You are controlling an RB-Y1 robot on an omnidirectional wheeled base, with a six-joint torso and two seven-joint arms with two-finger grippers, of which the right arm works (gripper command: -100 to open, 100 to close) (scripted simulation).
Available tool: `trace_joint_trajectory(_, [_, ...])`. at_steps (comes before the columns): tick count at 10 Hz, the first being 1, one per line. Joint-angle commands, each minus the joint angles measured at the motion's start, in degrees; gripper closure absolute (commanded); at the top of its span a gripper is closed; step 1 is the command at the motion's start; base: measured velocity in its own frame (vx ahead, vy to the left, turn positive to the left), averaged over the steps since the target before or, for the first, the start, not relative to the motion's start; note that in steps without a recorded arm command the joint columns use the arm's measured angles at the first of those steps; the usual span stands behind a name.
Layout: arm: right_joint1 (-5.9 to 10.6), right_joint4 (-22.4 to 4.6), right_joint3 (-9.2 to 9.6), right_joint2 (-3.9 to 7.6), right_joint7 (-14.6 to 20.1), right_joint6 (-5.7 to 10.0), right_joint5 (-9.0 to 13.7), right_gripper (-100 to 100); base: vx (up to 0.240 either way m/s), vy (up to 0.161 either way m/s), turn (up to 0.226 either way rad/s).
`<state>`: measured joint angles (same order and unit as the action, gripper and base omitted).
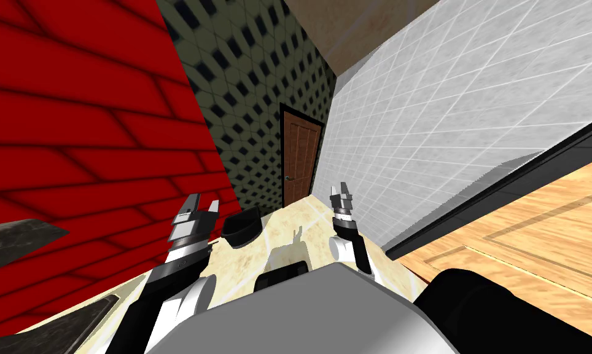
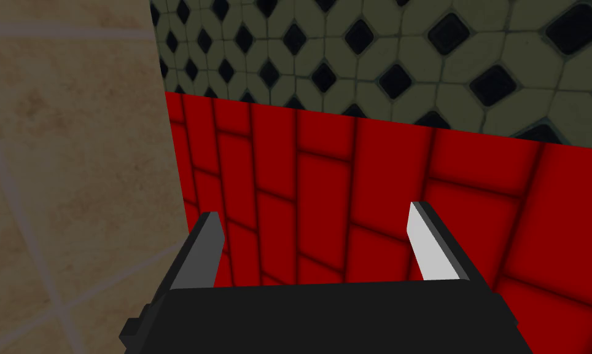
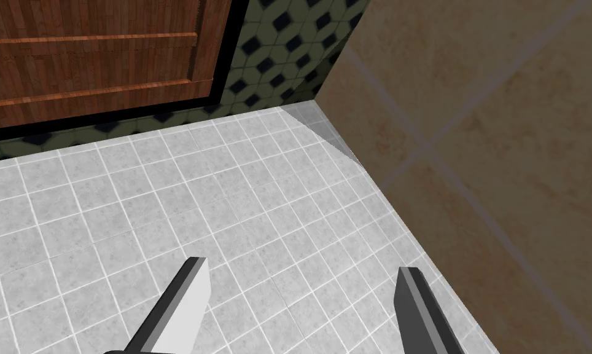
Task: Pull the door open
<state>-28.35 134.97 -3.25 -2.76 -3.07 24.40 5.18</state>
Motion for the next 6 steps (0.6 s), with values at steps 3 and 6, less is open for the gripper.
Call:
trace_joint_trajectory(3, [1.05,-4.0,0.60,1.67,0.6,1.10,0.2,-100,0.112,-0.005,0.055])
trace_joint_trajectory(6, [2.15,-8.3,1.21,3.16,1.3,2.24,0.4,-100,0.148,-0.017,0.050])
